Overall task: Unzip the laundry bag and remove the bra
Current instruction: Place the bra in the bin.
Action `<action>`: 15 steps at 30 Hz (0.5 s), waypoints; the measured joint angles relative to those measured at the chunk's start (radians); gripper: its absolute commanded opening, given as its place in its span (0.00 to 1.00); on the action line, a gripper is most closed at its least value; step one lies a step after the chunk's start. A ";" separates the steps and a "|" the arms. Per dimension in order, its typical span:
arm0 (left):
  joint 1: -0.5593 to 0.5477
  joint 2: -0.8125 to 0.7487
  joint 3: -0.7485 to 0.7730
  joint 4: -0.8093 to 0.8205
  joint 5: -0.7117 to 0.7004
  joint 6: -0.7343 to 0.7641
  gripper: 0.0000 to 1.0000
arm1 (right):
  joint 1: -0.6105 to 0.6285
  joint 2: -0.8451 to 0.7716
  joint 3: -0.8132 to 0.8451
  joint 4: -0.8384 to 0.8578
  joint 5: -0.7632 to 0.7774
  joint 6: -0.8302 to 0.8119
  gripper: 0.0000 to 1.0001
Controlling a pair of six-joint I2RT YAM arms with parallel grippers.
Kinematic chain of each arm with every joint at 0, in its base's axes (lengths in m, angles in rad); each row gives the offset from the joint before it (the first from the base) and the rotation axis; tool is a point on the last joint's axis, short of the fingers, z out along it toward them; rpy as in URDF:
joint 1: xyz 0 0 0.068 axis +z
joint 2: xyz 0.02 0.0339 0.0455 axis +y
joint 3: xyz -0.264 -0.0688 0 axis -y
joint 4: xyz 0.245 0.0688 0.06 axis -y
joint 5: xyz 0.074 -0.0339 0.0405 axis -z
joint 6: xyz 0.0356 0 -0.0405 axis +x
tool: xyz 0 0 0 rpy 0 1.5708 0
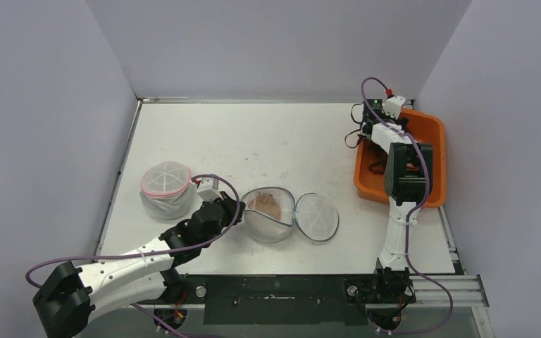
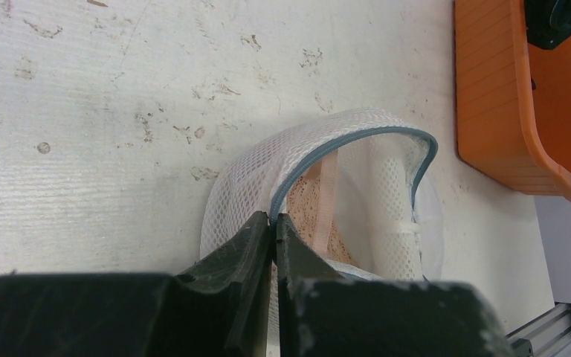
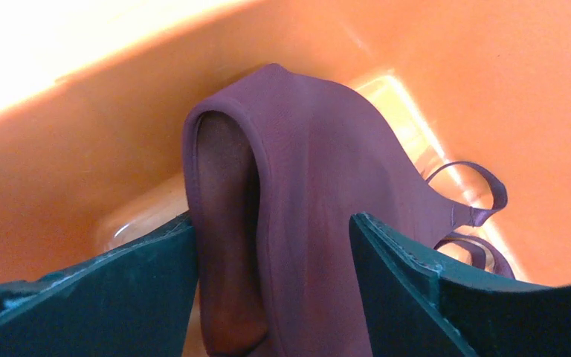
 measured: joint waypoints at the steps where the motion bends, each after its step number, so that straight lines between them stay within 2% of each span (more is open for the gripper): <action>1: 0.000 0.000 0.000 0.000 0.000 0.000 0.04 | 0.000 0.000 0.000 0.000 -0.005 0.001 0.79; 9: 0.000 0.000 0.000 0.000 0.002 0.000 0.04 | -0.003 -0.074 -0.029 -0.004 -0.044 0.001 0.95; 11: 0.000 -0.002 0.000 -0.001 0.003 0.000 0.04 | -0.003 -0.138 -0.059 0.000 -0.063 0.008 0.99; 15: 0.000 -0.020 0.000 -0.011 0.007 0.000 0.05 | 0.005 -0.348 -0.164 0.025 -0.117 0.049 1.00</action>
